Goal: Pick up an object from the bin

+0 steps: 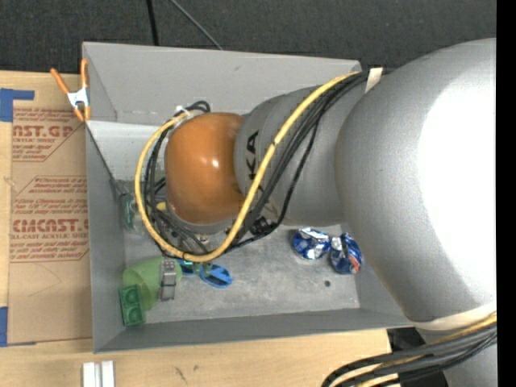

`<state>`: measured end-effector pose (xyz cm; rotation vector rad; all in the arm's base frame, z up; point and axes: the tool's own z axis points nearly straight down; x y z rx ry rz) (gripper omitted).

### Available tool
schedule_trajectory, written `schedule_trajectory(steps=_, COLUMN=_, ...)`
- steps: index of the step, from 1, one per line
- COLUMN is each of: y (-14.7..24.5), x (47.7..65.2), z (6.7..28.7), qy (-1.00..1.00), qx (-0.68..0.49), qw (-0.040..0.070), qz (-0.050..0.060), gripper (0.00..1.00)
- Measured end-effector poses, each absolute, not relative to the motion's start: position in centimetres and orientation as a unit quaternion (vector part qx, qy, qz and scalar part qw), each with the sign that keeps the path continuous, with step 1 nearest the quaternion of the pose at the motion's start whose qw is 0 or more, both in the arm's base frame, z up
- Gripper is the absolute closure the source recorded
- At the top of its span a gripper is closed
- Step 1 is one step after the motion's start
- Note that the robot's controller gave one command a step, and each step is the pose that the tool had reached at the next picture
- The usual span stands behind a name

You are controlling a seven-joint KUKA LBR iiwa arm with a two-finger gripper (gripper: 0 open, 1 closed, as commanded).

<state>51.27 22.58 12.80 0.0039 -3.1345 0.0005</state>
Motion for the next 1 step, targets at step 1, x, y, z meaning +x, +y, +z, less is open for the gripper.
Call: schedule_trajectory(steps=1, y=23.75, x=49.62, z=6.75, qy=-0.994, qx=0.107, qw=0.002, qz=0.000, gripper=0.00)
